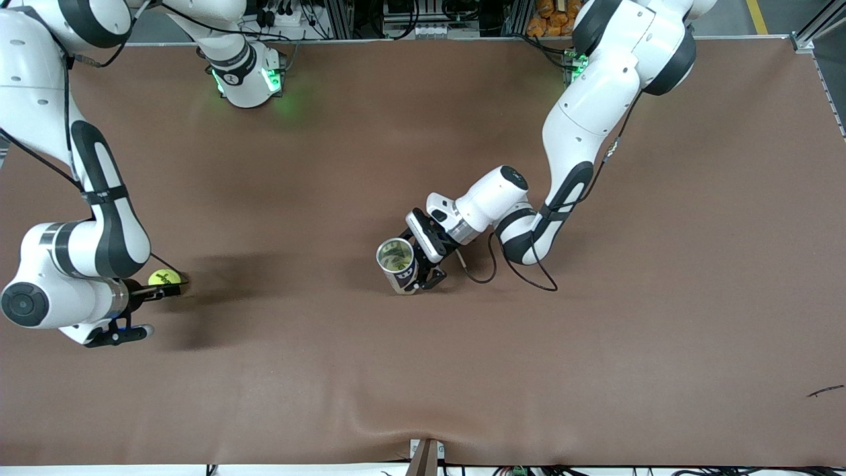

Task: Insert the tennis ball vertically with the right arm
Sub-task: 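Move the right gripper back and grasp the second tennis ball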

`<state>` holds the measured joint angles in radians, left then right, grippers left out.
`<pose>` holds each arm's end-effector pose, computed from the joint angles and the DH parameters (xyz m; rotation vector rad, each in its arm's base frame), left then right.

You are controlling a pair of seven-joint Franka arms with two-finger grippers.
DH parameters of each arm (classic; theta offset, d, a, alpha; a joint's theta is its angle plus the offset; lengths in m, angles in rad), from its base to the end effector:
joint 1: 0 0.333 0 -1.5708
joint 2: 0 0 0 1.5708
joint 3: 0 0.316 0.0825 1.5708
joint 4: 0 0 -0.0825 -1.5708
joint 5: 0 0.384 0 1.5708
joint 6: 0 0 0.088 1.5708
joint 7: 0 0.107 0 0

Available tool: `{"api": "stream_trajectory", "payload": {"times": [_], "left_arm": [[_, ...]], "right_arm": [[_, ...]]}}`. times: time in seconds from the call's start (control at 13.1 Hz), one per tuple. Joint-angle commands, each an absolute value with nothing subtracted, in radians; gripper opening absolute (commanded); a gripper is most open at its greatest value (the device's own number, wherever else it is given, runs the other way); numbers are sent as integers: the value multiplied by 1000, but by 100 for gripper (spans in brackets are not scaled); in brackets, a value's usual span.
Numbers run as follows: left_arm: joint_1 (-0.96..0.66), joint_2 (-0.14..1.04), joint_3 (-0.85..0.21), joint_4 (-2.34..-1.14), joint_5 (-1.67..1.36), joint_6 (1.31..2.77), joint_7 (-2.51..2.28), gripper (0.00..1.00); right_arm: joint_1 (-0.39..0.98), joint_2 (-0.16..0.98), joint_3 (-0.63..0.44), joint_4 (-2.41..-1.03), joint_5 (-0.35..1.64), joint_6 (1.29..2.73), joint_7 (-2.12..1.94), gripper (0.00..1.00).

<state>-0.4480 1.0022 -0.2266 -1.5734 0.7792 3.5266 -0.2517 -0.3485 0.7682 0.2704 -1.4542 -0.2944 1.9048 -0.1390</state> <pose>0.5223 -0.4764 0.1721 2.0869 -1.2753 1.1241 0.6806 -0.1040 0.2197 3.0653 0.2341 -0.4488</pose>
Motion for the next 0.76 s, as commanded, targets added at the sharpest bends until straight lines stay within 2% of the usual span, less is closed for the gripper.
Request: {"api": "stream_trajectory", "payload": {"times": [0.0, 0.31, 0.38, 0.46, 0.53, 0.61, 0.69], "left_arm": [[-446, 1006, -227, -1563, 798, 3537, -265, 85], [-446, 1005, -227, -1562, 798, 3537, -265, 85], [-446, 1005, -227, -1562, 798, 3537, -265, 85], [-446, 1003, -227, -1563, 799, 3537, -265, 85], [-445, 1003, -227, -1563, 801, 3537, -265, 85], [-446, 1005, -227, -1563, 801, 3537, -265, 85], [-446, 1005, -227, -1565, 801, 3537, -265, 85]], "right_arm": [[-391, 765, 288, -1508, -318, 1911, -152, 100], [-405, 776, 290, -1526, -316, 1914, -150, 100], [-405, 776, 288, -1526, -316, 1914, -150, 81], [-403, 776, 288, -1526, -316, 1914, -150, 55], [-403, 776, 288, -1526, -313, 1916, -150, 39], [-402, 776, 291, -1523, -308, 1916, -150, 30], [-396, 773, 294, -1516, -305, 1916, -150, 29]]}}
